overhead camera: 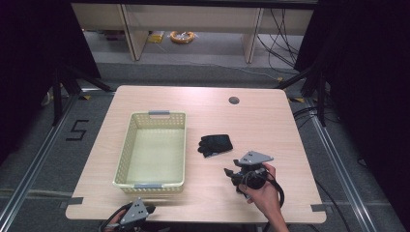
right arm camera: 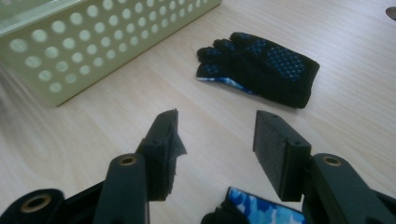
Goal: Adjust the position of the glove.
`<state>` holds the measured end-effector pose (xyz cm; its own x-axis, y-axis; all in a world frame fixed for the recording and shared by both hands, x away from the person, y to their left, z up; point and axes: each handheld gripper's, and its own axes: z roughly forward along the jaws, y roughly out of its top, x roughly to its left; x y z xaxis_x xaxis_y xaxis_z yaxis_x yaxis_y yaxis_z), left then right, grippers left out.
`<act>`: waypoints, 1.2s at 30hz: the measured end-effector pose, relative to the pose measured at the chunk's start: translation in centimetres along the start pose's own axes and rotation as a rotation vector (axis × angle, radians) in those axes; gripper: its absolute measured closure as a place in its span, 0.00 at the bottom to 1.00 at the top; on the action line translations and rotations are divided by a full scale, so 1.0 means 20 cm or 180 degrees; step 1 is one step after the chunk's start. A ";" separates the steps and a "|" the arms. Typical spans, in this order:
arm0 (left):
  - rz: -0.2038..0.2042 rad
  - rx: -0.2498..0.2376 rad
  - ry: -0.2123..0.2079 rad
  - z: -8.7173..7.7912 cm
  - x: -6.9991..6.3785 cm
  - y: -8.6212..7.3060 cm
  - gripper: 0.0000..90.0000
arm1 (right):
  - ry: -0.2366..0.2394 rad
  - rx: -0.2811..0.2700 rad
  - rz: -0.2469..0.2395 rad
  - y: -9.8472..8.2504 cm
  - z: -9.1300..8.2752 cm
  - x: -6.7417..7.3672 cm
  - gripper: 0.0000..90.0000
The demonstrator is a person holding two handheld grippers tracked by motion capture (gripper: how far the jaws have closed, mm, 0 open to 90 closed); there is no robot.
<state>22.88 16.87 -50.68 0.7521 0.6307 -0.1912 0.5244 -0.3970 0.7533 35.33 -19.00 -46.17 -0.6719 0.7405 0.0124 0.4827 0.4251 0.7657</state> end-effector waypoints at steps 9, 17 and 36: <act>0.0017 0.0005 -0.0007 -0.01 0.00 0.00 0.18 | -0.0021 0.0034 -0.0003 0.15 0.13 -0.09 0.63; 0.0032 -0.0042 0.0017 -0.01 0.00 0.00 0.18 | -0.0047 0.0150 -0.0056 0.24 0.23 -0.14 0.66; -0.0007 0.0026 0.0017 -0.01 0.01 0.00 0.18 | 0.0096 0.0425 0.0000 0.33 0.51 -0.21 0.63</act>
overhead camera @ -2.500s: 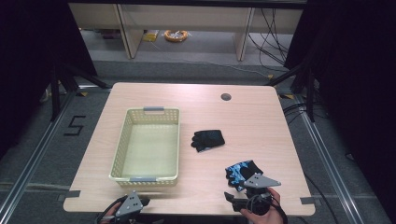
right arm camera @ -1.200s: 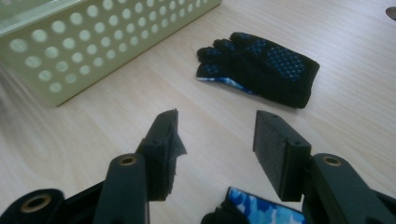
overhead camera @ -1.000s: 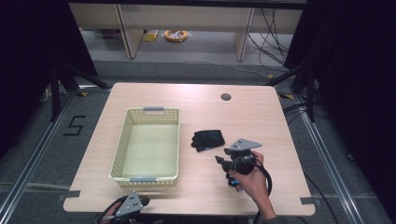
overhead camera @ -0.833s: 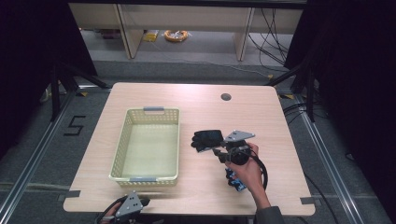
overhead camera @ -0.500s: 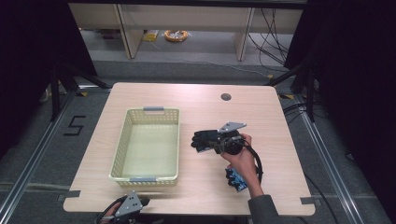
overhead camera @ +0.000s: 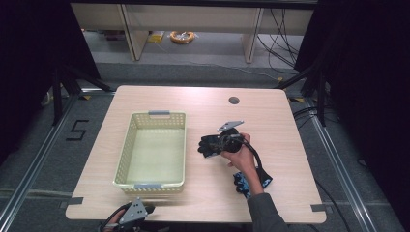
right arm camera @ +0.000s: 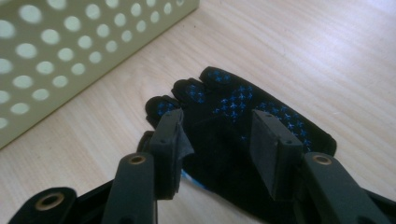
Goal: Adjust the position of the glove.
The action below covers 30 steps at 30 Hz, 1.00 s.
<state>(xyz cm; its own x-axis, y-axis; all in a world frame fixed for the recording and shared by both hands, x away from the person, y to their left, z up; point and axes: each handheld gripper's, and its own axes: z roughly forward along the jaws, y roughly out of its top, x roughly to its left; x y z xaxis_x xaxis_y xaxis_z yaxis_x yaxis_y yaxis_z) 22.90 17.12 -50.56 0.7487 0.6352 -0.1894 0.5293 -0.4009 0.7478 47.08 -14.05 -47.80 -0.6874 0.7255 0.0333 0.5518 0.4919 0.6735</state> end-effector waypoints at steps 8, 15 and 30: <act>0.0065 0.0079 0.0002 -0.01 0.01 0.00 0.18 | 0.0048 0.0388 0.0036 -0.01 0.10 -0.04 0.70; 0.0088 -0.0024 -0.0005 0.00 0.00 0.00 0.20 | -0.0013 0.0400 -0.0002 -0.01 0.09 -0.01 0.94; 0.0005 -0.0008 0.0009 0.00 0.00 0.00 0.20 | 0.0146 -0.0206 -0.0292 0.08 -0.21 0.03 0.97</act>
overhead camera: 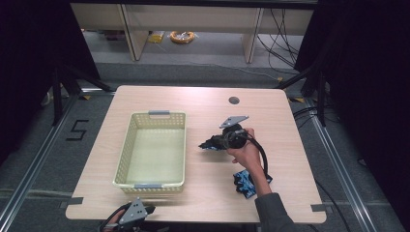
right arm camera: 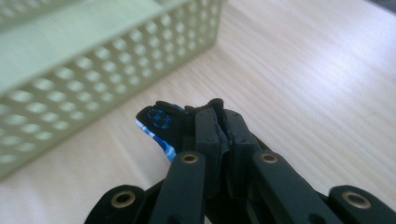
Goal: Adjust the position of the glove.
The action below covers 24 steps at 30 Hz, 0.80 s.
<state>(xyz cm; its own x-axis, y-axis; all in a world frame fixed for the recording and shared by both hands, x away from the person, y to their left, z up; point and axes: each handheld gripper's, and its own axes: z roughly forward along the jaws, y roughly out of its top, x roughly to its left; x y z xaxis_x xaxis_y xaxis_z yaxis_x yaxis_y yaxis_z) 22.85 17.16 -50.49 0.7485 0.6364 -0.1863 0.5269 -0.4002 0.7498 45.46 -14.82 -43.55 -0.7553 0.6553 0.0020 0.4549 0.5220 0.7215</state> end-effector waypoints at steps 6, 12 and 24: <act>0.0057 -0.0016 0.0043 0.00 0.01 0.00 0.20 | 0.0216 -0.0293 -0.0132 -0.02 -0.21 0.16 0.97; 0.0011 -0.0076 0.0006 0.00 0.00 0.01 0.20 | 0.0303 -0.0410 -0.0207 -0.13 -0.32 0.27 0.96; 0.0130 0.0041 0.0015 -0.01 0.01 0.01 0.20 | 0.0388 -0.0109 -0.0145 -0.33 -0.31 0.44 0.96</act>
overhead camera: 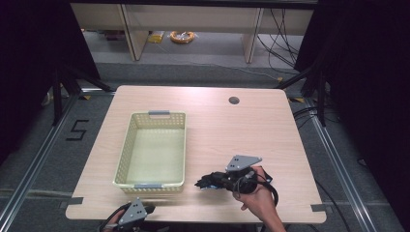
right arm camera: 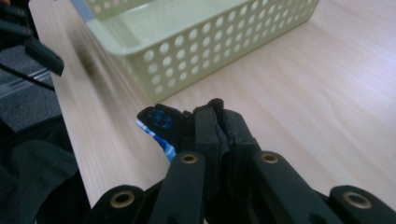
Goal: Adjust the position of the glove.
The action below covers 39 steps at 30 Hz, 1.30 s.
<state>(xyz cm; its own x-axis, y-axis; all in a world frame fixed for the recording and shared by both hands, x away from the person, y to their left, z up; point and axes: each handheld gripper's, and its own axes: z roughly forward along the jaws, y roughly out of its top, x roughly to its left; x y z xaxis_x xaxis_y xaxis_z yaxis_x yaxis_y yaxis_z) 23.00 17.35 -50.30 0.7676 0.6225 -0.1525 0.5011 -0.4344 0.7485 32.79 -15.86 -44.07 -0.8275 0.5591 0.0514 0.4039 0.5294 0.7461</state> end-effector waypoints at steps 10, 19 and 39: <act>-0.0100 -0.0094 -0.0014 0.02 -0.01 0.00 0.20 | 0.0068 0.0225 0.0120 -0.15 0.10 0.04 0.95; -0.0058 -0.0066 -0.0005 0.01 -0.01 0.00 0.20 | -0.0025 0.0422 -0.0060 -0.20 0.12 0.09 0.91; 0.0031 0.0045 -0.0011 0.01 -0.01 0.00 0.20 | -0.0914 0.0105 0.0396 -0.26 -0.24 -0.19 0.67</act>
<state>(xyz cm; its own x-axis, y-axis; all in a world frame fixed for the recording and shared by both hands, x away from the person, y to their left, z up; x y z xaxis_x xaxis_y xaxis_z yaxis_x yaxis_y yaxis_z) 22.94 17.15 -50.47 0.7737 0.6161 -0.1476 0.4992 -0.4495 0.7408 31.94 -23.84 -44.91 -0.6288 0.7758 -0.0521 0.5116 0.4633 0.7236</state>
